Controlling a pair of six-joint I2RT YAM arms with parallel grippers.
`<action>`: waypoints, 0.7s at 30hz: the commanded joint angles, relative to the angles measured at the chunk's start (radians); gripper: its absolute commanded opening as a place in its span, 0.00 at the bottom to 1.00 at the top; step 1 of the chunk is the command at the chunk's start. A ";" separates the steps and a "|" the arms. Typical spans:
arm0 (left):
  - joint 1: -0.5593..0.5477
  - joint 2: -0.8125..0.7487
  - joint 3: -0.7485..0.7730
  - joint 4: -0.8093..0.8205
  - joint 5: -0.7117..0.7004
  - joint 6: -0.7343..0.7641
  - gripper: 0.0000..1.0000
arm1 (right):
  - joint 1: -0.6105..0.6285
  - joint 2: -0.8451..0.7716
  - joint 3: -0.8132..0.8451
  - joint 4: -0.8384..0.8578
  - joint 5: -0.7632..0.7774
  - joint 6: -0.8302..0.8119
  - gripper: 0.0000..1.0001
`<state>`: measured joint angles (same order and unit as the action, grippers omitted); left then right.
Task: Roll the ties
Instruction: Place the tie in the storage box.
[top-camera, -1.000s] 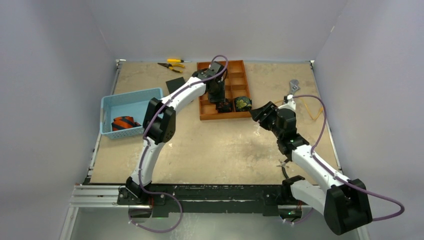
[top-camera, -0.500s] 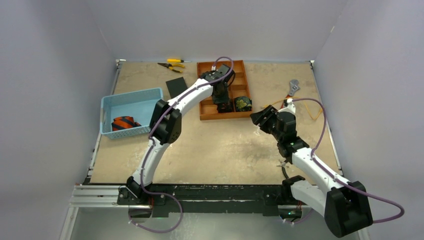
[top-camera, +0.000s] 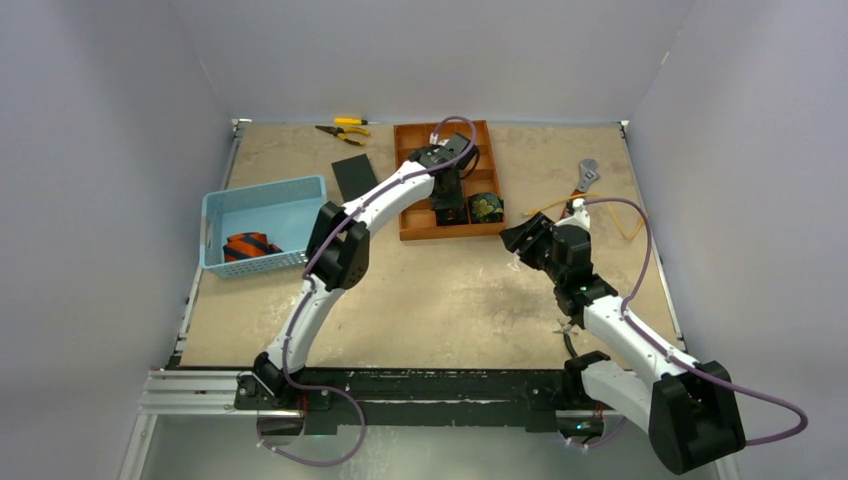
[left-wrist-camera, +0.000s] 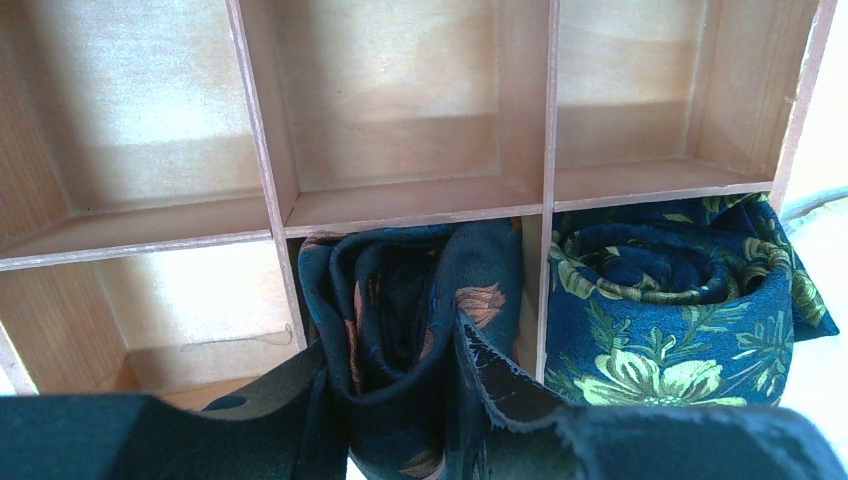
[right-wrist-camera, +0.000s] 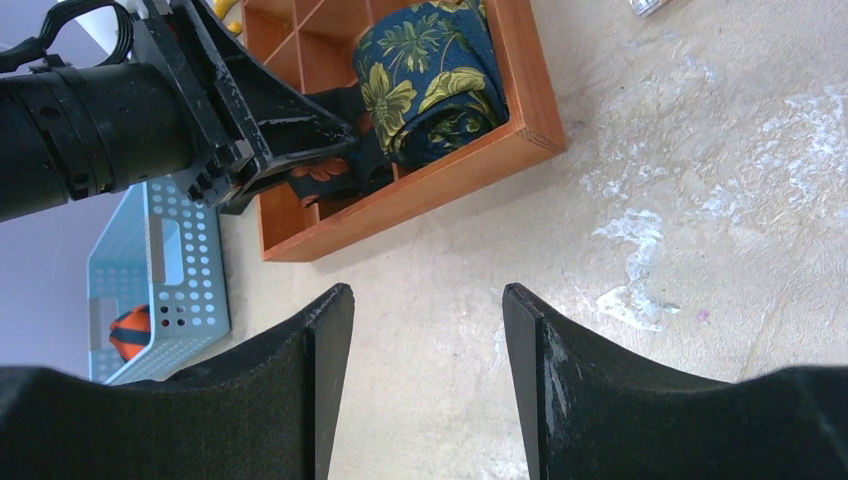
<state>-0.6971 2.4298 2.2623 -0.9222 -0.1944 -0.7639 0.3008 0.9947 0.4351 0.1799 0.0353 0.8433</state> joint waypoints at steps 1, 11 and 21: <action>-0.020 0.042 0.030 0.075 -0.011 0.002 0.00 | -0.003 0.005 0.002 0.024 0.002 -0.018 0.60; -0.035 0.000 0.010 0.121 0.015 0.035 0.43 | -0.003 0.005 0.008 0.017 0.002 -0.026 0.61; -0.035 -0.072 -0.015 0.144 0.023 0.057 0.80 | -0.003 0.002 0.017 0.009 0.006 -0.033 0.62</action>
<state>-0.7162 2.4294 2.2520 -0.8429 -0.1978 -0.7193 0.3008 0.9955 0.4351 0.1795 0.0353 0.8288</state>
